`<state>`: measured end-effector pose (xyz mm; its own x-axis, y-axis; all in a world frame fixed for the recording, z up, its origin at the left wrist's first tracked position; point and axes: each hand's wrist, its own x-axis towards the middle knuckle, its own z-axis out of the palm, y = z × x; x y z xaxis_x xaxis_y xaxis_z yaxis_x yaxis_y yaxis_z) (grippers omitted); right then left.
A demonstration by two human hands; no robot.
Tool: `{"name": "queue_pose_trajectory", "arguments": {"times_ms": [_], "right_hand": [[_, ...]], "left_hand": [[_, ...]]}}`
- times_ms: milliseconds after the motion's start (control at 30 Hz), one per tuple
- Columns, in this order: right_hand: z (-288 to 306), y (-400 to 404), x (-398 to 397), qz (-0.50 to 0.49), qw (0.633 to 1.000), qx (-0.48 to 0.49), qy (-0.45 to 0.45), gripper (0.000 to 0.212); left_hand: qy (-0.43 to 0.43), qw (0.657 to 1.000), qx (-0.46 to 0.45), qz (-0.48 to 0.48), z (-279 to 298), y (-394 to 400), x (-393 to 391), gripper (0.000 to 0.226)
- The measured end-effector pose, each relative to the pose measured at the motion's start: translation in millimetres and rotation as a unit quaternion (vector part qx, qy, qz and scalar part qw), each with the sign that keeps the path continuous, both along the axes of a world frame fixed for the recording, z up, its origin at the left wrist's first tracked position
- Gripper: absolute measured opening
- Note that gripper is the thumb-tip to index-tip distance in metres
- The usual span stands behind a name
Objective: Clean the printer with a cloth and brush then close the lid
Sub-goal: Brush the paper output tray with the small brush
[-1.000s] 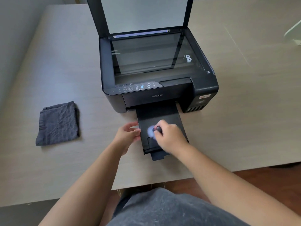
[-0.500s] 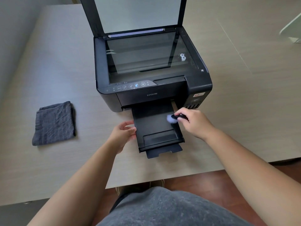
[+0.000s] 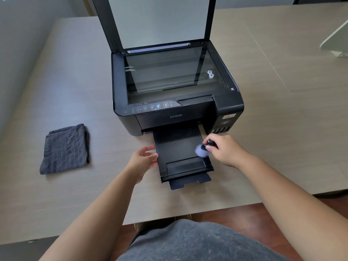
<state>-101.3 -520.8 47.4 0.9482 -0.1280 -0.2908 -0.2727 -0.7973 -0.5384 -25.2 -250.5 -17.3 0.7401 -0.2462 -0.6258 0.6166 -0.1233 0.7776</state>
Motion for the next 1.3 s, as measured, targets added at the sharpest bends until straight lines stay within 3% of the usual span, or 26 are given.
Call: {"name": "queue_pose_trajectory", "arguments": {"times_ms": [233,400,467,533,633,733,833,900,933,1033,1100,1167,1233,1300], "right_hand": [[-22,41,64,-0.092,0.979,-0.152,-0.102,0.027],[-30,93,78,0.08,0.969,-0.153,-0.178,0.018],[-30,116,78,0.176,0.962,-0.119,-0.171,0.023],[-28,123,79,0.211,0.961,-0.105,-0.146,0.03],[-26,97,76,0.089,0.978,-0.13,-0.136,0.028],[-23,55,56,-0.158,0.977,-0.054,-0.13,0.02],[-18,50,37,-0.383,0.895,0.155,-0.171,0.01],[-22,62,36,-0.444,0.836,0.252,-0.199,0.012],[-25,71,39,-0.439,0.834,0.267,-0.2,0.013],[-31,96,46,-0.311,0.909,0.236,-0.144,0.014],[-30,109,46,-0.143,0.97,0.173,-0.096,0.014],[-28,118,44,-0.021,0.99,0.13,-0.053,0.015],[-28,115,47,-0.083,0.986,0.13,-0.065,0.015],[-30,100,52,-0.263,0.942,0.175,-0.111,0.011]], "left_hand": [[0.001,1.0,0.0,-0.004,-1,1,2,0.027],[0.002,1.0,-0.008,-0.002,0,0,1,0.026],[0.0,1.0,-0.002,-0.006,-1,-1,0,0.027],[-0.003,1.0,0.006,-0.009,-1,0,0,0.028],[-0.002,1.0,0.004,-0.006,-1,0,0,0.027],[-0.001,1.0,0.011,-0.006,-2,1,0,0.028],[0.005,1.0,0.007,-0.003,-3,1,-1,0.028],[0.005,1.0,0.005,-0.003,-1,0,0,0.027],[0.005,1.0,0.004,-0.005,-1,1,0,0.027],[0.008,1.0,0.0,-0.015,0,1,2,0.027],[0.011,1.0,-0.008,-0.011,1,0,3,0.026],[0.011,1.0,-0.01,-0.01,2,-1,2,0.025],[0.011,1.0,-0.008,-0.01,0,0,2,0.025],[0.012,1.0,-0.004,-0.01,-1,1,3,0.026]]}}
